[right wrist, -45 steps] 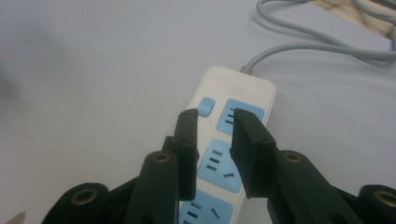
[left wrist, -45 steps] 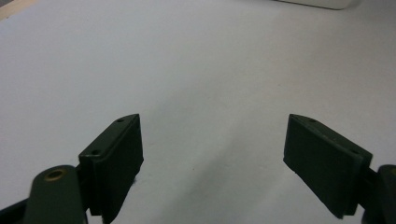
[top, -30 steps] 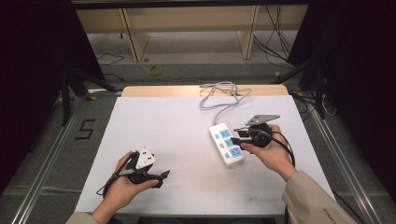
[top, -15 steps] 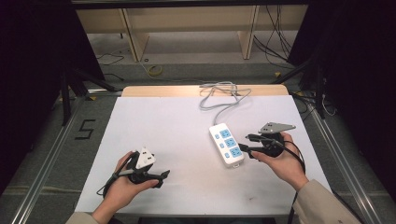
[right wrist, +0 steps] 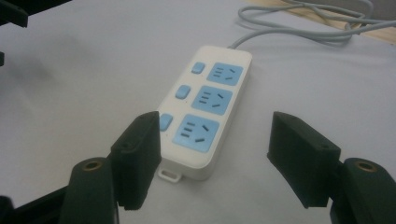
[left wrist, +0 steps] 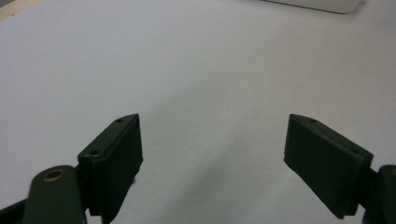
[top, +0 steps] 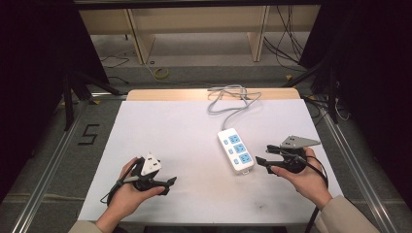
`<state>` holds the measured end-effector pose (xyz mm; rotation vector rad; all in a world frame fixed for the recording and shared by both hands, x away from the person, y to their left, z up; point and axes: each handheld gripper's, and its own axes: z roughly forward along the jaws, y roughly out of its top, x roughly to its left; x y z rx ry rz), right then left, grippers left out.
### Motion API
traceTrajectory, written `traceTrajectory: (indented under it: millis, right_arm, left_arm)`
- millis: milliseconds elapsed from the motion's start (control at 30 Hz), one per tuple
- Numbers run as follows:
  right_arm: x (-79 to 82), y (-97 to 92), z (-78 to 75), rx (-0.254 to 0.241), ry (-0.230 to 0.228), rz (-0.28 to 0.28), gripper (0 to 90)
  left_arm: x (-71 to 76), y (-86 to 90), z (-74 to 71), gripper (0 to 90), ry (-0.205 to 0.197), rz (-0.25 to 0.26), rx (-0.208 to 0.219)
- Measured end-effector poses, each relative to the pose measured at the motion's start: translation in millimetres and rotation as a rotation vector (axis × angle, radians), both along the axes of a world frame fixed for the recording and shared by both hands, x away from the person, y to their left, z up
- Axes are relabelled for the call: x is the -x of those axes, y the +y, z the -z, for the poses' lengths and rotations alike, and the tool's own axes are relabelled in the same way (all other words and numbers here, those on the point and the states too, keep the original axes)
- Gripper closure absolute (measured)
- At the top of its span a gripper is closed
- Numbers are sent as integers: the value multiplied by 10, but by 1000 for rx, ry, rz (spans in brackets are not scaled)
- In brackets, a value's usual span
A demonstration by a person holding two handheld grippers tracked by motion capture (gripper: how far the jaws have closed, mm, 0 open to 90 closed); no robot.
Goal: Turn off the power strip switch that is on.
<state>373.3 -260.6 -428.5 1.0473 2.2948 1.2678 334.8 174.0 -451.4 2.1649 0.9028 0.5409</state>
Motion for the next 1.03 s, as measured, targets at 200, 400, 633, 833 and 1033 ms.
traceTrajectory:
  millis: [200,400,633,833,1033]
  right_arm:
    - [105,-82,28,-11,-7,7,337]
    - [232,-107,63,-27,-11,14,339]
    - [320,-132,80,-29,-19,14,339]
    - [314,-163,78,-33,-27,27,339]
    - [314,-159,63,-37,-34,23,351]
  left_arm:
    - [3,4,-3,190,-1,2,-4]
    - [8,4,-6,190,-5,2,-1]
    - [10,4,-6,190,-6,3,1]
    - [8,3,-8,189,-7,6,0]
    - [3,-1,-11,189,-6,9,-2]
